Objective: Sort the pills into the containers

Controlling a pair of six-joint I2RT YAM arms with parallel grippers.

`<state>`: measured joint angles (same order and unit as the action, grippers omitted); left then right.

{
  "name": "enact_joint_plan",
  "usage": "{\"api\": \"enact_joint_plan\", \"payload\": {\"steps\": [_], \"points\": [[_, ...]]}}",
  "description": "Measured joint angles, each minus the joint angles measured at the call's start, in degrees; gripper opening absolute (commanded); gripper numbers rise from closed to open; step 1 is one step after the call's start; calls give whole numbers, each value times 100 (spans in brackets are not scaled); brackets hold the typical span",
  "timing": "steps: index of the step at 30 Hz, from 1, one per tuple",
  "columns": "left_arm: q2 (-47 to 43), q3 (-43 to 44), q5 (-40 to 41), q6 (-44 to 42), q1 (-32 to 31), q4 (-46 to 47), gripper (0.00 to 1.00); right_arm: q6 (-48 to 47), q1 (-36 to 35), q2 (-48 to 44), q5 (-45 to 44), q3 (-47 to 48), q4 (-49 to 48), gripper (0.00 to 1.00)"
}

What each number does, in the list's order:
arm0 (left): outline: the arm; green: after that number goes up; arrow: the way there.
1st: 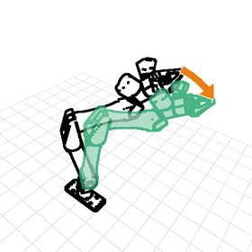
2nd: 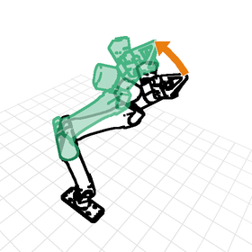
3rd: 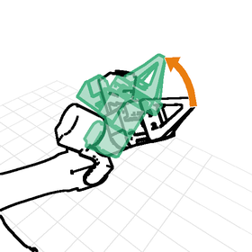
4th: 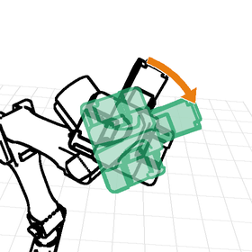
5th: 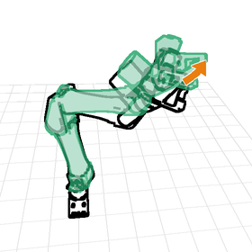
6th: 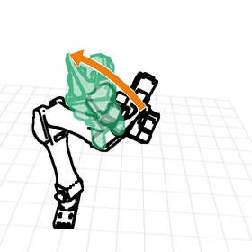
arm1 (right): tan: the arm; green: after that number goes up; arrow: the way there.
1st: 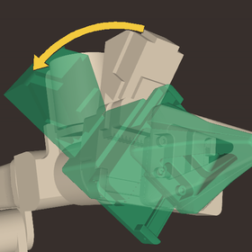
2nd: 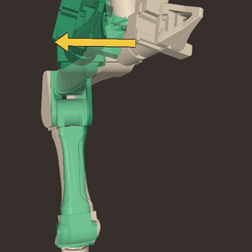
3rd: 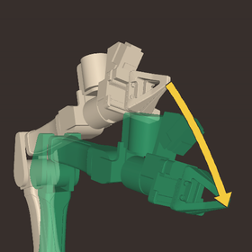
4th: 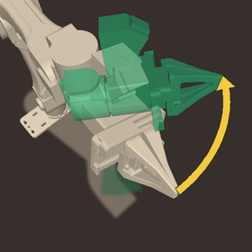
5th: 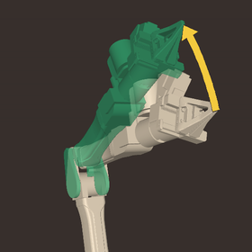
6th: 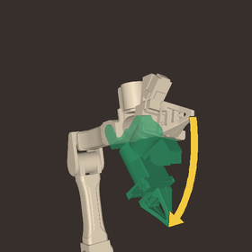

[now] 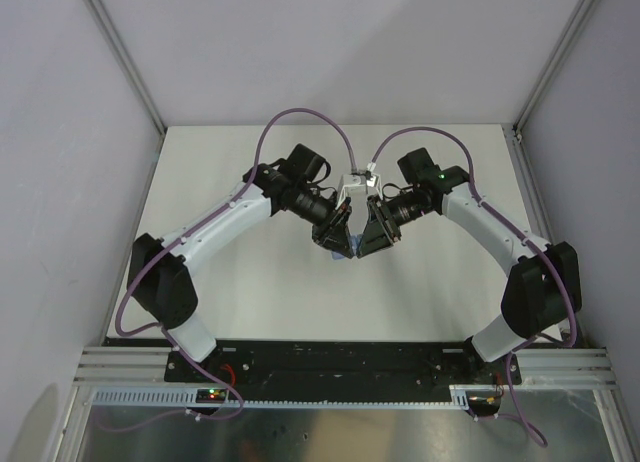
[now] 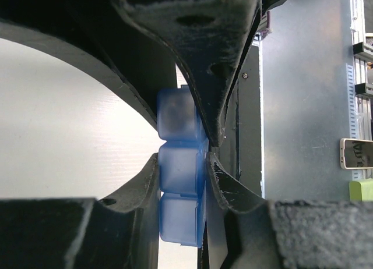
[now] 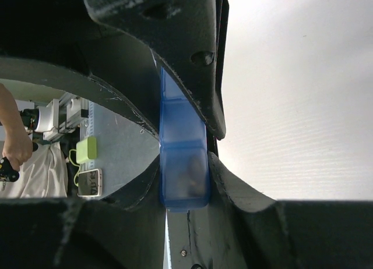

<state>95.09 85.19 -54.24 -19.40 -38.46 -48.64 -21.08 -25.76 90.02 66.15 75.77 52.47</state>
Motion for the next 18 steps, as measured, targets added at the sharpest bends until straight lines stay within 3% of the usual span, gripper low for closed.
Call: {"api": "enact_joint_plan", "payload": {"steps": [5,9,13,18], "points": [[0,0,7,-4,-9,0,56,7,0,-26,-13,-31,-9,0],[-7,0,120,-17,-31,37,78,48,4,-37,17,-39,-24,0],[-42,0,234,-7,-26,50,83,83,4,-52,35,-42,-44,0],[-146,-26,315,-9,15,57,77,85,4,-111,57,-42,-48,0]]}}
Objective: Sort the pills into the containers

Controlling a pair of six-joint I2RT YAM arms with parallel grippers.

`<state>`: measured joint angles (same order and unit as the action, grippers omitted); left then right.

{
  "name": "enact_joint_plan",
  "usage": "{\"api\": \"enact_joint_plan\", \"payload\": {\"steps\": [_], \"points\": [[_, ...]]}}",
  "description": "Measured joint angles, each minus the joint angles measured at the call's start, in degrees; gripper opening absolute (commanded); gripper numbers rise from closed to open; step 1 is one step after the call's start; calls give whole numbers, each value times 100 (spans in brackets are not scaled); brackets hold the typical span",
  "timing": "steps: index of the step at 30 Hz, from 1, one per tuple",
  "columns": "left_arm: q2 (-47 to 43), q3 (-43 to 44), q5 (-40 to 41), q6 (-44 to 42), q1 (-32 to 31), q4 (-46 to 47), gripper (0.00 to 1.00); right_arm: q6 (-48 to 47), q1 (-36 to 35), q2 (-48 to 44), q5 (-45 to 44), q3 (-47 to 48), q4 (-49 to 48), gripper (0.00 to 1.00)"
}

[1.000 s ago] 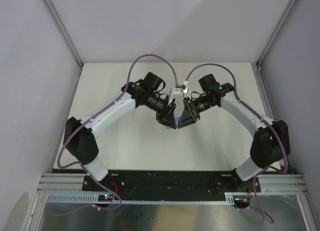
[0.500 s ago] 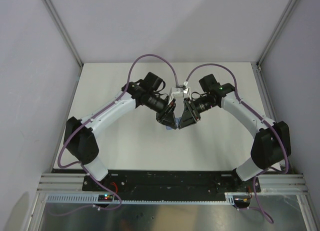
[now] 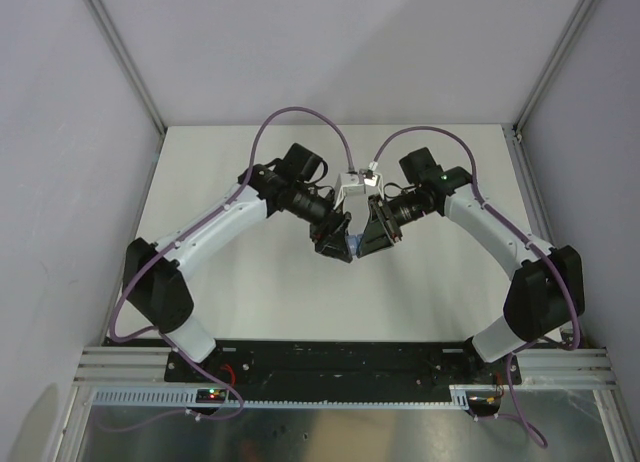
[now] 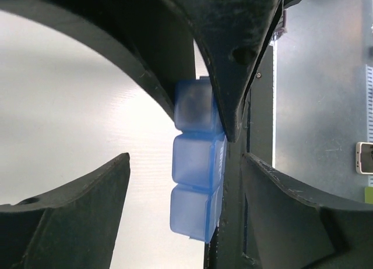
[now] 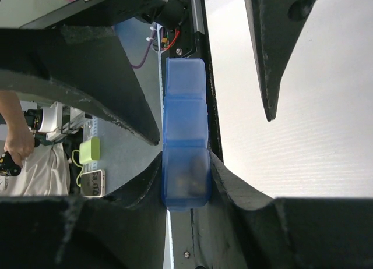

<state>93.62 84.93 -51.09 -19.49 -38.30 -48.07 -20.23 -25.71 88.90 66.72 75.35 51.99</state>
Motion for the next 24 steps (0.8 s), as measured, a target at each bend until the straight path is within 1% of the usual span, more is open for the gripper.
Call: {"api": "enact_joint_plan", "payload": {"steps": [2,7,11,17,19,22,24], "points": [[-63,-46,13,0,35,2,73,-2,2,-24,9,0,0,0],[-188,-186,20,-4,107,-11,66,-4,35,-59,24,0,2,0],[-240,-306,22,-28,122,-15,55,-20,57,-61,24,0,2,0],[-267,-413,-42,-50,120,-55,33,-42,63,-61,-28,-2,-9,0],[-267,-426,-76,-48,122,-52,23,-83,70,-61,-37,-4,-7,0],[-267,-435,-127,-44,125,-83,5,-125,68,-63,-42,-4,-26,0],[-267,-435,-142,-44,127,-83,1,-127,68,-63,-37,-4,-24,0]]}}
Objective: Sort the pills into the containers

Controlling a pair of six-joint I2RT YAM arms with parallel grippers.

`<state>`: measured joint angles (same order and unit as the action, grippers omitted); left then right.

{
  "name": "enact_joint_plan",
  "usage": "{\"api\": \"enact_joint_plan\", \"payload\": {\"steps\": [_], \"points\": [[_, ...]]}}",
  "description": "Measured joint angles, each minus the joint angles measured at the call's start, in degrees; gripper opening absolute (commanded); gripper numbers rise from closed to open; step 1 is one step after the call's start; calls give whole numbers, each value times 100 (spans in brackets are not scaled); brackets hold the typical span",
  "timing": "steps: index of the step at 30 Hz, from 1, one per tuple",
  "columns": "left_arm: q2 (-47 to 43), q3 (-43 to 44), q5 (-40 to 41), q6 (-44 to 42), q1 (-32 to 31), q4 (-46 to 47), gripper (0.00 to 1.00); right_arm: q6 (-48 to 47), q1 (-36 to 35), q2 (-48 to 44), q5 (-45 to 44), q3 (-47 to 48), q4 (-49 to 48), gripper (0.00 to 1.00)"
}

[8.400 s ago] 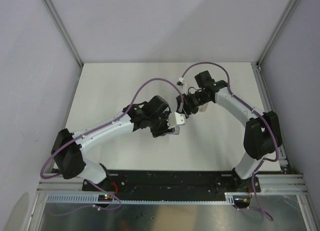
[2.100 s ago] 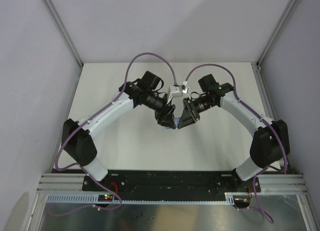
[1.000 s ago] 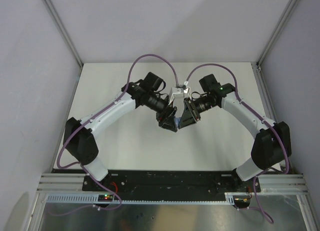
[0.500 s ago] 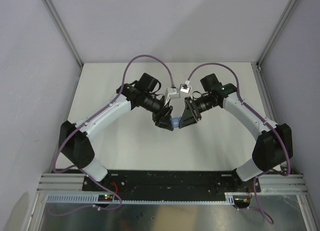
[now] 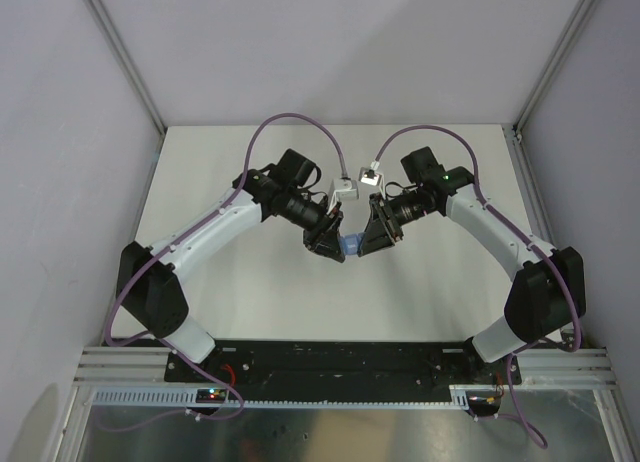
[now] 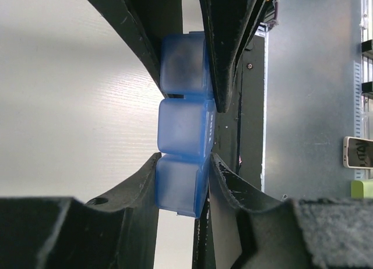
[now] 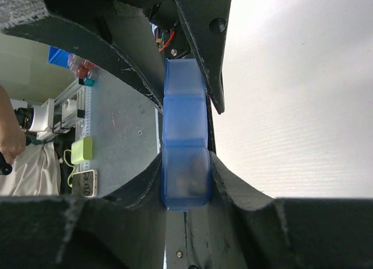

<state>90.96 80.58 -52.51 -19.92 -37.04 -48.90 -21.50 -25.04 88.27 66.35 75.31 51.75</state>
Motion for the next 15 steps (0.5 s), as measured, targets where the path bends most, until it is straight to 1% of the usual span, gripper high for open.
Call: {"api": "enact_joint_plan", "payload": {"steps": [15], "points": [[0,0,-26,107,7,-13,0,-2,-31,-7,-2,0,0,0]]}}
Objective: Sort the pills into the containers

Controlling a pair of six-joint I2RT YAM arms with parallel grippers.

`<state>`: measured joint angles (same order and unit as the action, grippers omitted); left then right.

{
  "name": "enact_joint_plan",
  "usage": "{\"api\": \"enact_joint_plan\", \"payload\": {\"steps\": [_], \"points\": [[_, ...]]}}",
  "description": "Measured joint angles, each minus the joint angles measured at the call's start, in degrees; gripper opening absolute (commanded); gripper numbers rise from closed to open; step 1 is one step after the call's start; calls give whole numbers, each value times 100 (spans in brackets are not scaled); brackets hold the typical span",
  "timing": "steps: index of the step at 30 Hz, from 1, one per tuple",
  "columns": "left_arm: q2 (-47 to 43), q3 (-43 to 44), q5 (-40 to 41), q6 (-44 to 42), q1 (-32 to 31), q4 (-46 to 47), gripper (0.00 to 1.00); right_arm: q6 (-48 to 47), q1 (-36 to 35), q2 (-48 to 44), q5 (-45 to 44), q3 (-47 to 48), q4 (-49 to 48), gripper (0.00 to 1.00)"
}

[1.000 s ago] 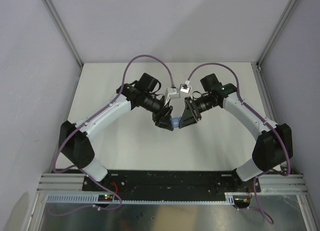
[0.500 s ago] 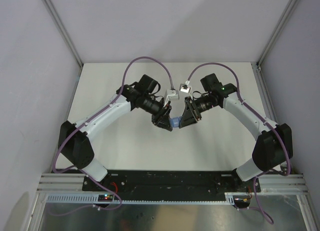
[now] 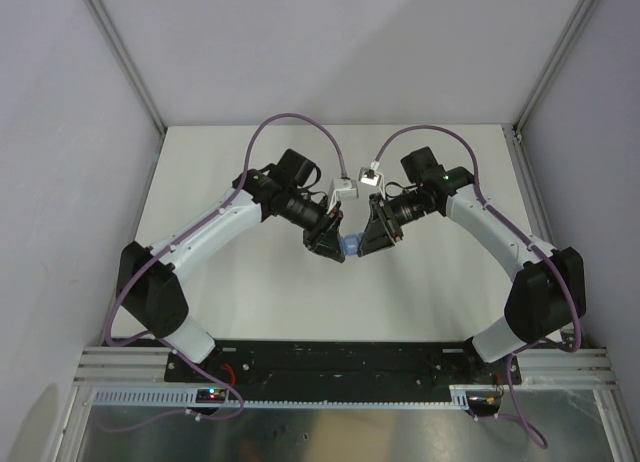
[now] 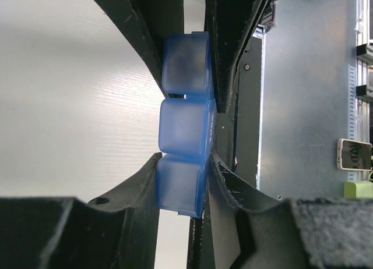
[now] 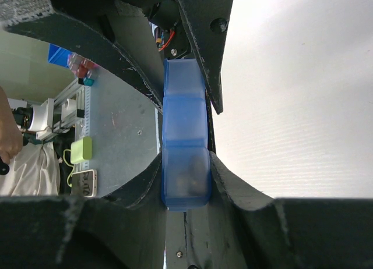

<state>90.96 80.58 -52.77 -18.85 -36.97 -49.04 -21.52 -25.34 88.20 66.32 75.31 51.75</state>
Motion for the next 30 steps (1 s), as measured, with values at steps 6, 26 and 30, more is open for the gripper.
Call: {"api": "enact_joint_plan", "payload": {"steps": [6,26,30], "points": [[0,0,4,72,0,-2,9,-2,-11,-4,-7,0,0,0],[0,280,271,46,-4,-2,78,48,-50,-4,-11,0,2,0],[2,426,271,52,-61,0,73,52,-50,-4,-7,0,0,0]]}}
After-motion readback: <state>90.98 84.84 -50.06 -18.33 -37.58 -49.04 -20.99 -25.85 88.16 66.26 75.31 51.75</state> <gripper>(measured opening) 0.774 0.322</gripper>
